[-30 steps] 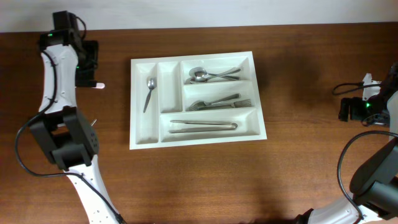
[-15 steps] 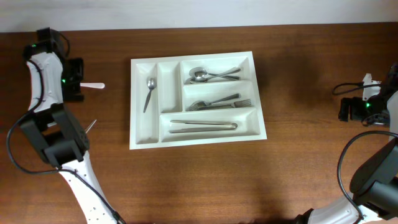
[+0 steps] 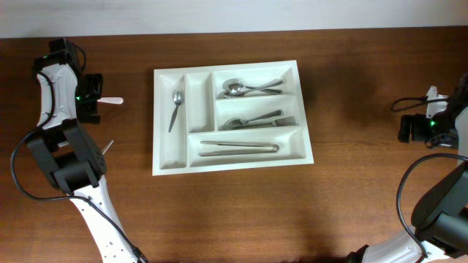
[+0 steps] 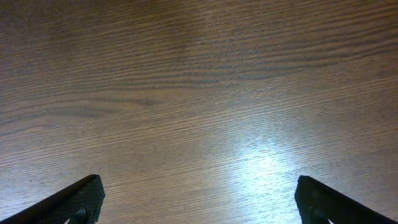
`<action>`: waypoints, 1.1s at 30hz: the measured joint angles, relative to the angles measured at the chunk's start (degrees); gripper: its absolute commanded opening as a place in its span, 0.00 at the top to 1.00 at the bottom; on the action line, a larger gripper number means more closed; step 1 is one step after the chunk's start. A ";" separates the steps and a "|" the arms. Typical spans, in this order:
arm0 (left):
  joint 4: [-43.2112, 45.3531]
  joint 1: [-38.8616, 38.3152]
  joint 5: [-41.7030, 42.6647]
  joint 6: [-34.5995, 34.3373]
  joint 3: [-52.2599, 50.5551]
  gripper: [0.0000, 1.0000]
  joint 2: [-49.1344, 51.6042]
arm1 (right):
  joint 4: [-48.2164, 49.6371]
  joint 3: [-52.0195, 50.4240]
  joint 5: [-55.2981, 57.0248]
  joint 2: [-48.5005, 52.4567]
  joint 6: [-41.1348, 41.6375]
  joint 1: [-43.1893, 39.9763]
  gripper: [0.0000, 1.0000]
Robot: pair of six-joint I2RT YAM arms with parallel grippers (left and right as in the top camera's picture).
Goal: Pack container
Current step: 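Move the left gripper over the white plastic knife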
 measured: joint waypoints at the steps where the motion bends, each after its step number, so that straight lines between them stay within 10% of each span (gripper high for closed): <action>1: 0.00 0.00 -0.02 0.02 0.00 0.00 0.00 | 0.00 0.00 0.00 0.00 0.02 0.00 0.01; 5: 0.31 0.00 -0.52 0.04 0.00 0.01 0.00 | 0.00 0.00 0.00 0.00 0.07 0.00 0.01; 9: 1.64 0.00 -0.92 0.28 0.00 0.78 0.00 | 0.00 0.00 0.00 0.00 0.04 0.00 0.01; 11: 2.25 0.00 -0.85 0.26 0.00 0.98 0.00 | 0.00 0.00 0.00 0.00 0.02 0.00 0.01; 33: 16.06 -1.03 3.89 3.69 0.00 0.98 0.00 | 0.00 0.00 0.00 0.00 0.04 0.00 0.01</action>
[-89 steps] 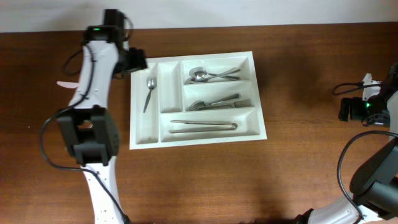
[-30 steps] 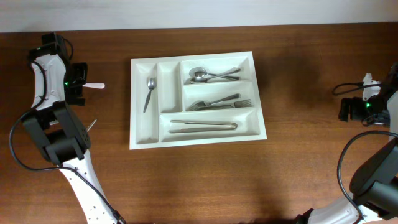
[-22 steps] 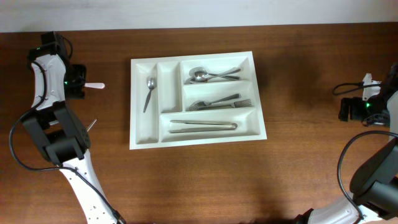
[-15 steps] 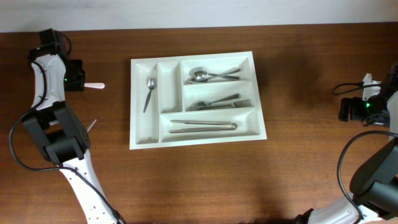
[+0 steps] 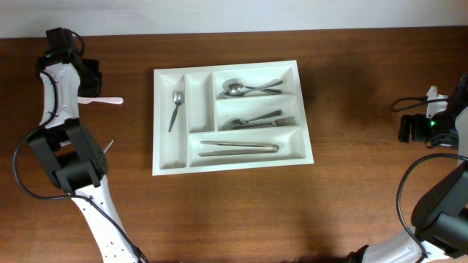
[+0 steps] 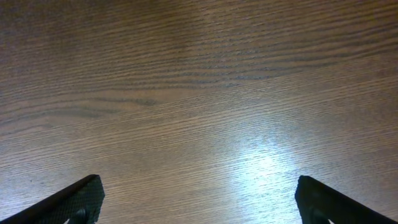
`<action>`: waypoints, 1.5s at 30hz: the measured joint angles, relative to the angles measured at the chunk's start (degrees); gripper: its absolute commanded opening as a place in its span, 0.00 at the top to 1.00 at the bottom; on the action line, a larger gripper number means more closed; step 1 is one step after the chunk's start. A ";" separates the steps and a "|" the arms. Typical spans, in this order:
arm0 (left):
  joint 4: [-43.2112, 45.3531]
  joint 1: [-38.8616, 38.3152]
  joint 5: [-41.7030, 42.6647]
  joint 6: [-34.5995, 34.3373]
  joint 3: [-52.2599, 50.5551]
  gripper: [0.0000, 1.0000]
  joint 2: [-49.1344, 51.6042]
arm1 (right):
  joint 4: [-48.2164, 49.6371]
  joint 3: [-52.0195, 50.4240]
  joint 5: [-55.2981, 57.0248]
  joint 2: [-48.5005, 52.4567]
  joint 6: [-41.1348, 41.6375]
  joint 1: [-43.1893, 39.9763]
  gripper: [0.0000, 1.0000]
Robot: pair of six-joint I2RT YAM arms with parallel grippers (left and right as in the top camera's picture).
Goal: Pack container
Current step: 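Move the left gripper over the white plastic knife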
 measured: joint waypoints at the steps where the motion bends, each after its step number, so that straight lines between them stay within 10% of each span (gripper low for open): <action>1: -0.24 -0.11 0.00 -0.04 0.00 0.98 0.02 | 0.00 0.00 -0.02 0.00 -0.02 0.00 0.01; 45: -11.02 -0.26 -4.04 -0.74 1.25 0.98 3.85 | 0.00 0.00 0.00 0.00 0.02 0.00 0.01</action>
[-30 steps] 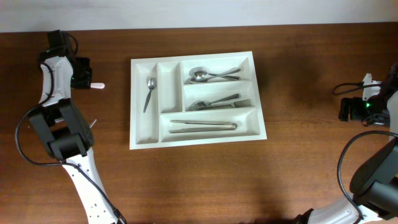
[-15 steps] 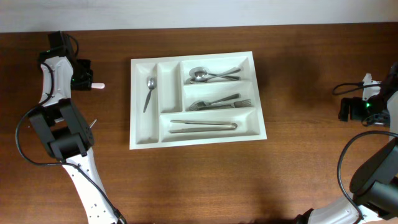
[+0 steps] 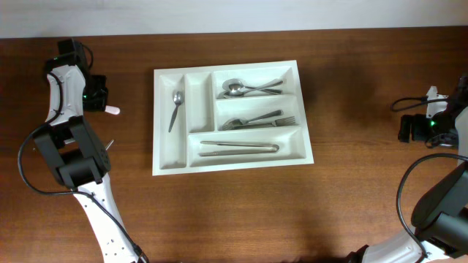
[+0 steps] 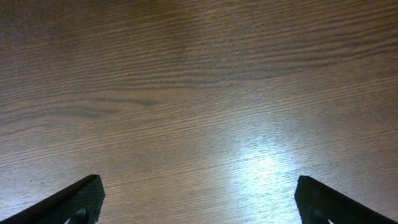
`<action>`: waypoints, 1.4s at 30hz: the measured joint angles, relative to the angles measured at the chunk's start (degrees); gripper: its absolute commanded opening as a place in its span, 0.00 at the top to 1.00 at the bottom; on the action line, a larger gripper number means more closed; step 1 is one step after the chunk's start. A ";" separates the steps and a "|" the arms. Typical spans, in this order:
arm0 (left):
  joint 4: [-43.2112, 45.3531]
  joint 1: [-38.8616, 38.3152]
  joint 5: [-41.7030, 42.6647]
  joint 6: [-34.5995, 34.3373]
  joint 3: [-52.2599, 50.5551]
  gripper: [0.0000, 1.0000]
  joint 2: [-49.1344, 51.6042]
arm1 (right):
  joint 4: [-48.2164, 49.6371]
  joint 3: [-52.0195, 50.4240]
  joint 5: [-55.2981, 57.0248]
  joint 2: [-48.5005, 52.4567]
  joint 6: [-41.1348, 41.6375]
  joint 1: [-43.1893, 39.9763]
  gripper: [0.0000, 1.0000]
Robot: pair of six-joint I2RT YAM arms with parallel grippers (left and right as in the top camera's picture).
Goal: Pack container
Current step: 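Move the left gripper over the white plastic knife, then lower the left gripper and align it along the knife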
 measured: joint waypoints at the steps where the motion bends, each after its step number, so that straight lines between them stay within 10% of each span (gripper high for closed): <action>1: -0.42 0.00 -0.39 -0.22 0.07 0.98 0.00 | 0.00 0.00 0.00 0.00 -0.07 0.00 0.01; 21: -6.14 0.24 -3.98 -6.40 0.81 0.98 -0.09 | 0.00 0.00 0.00 0.00 -0.02 0.00 0.01; 34: -11.85 0.35 -4.11 7.30 17.57 0.88 0.17 | 0.02 0.00 0.00 0.00 -0.02 0.00 0.02; 37: -19.34 0.35 -3.96 8.68 20.02 0.71 0.17 | 0.00 0.00 0.00 0.00 -0.02 0.00 0.01; 40: -24.11 0.35 -3.69 11.56 20.24 0.13 0.20 | 0.02 0.00 0.00 0.00 -0.04 0.00 0.01; 42: -24.76 0.35 -3.67 12.74 20.24 0.00 0.22 | 0.00 0.00 0.00 0.00 -0.04 0.00 0.01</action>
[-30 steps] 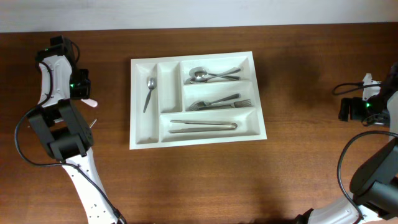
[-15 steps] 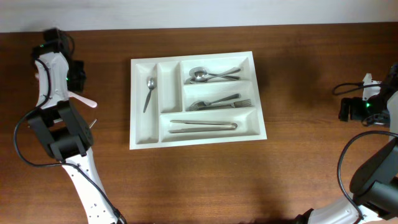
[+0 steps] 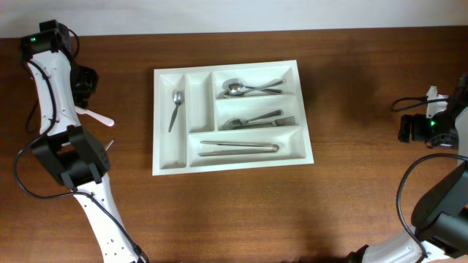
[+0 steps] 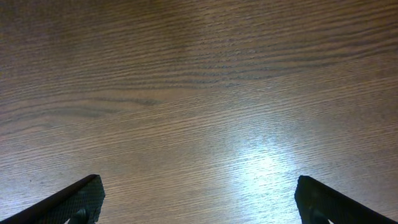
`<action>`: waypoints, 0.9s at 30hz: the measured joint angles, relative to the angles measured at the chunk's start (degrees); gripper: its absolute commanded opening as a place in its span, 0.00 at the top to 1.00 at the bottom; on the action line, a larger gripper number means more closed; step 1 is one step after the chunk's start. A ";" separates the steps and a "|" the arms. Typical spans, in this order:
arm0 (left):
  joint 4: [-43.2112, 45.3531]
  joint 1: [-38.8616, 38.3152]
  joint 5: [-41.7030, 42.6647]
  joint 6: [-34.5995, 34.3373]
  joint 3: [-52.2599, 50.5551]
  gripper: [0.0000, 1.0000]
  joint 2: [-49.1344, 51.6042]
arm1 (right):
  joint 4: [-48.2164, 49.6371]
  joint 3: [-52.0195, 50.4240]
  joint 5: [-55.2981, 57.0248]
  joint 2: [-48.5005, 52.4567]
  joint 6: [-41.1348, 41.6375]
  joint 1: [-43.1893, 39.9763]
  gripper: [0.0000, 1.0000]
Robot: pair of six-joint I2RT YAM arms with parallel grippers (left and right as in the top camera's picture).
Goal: Pack container
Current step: 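Lower the left gripper and align it along the knife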
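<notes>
A white cutlery tray lies at the table's middle. It holds a small spoon in its left slot, spoons at the top right, forks below them and knives in the bottom slot. A white plastic utensil lies tilted on the wood left of the tray. My left gripper hangs just above its near end; the jaws are hidden from the overhead camera. Far right, my right gripper is open over bare wood, its fingers wide apart.
The tray's second narrow slot holds nothing. The left arm's base stands at the left edge, and the right arm with its cable at the right edge. A pale wall borders the table's far side.
The left arm has swung back and up. The white utensil, then mostly hidden under the gripper, now shows nearly whole, tilted down to the right. The right arm has not moved.
The white utensil first lay level left of the tray with my left gripper over its handle. Then the gripper stood farther back and more of the utensil showed. Later the gripper covered it, only the tip showing lower down. Now it lies slanted below the gripper.
</notes>
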 measured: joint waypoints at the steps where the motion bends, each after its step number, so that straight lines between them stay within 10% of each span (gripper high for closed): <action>1: 0.07 0.00 0.00 0.48 0.00 0.00 0.02 | 0.00 0.00 0.00 0.00 0.02 0.00 0.01; 27: 2.36 1.33 1.42 1.25 0.13 0.00 6.25 | 0.00 0.00 0.00 0.00 0.02 0.00 0.01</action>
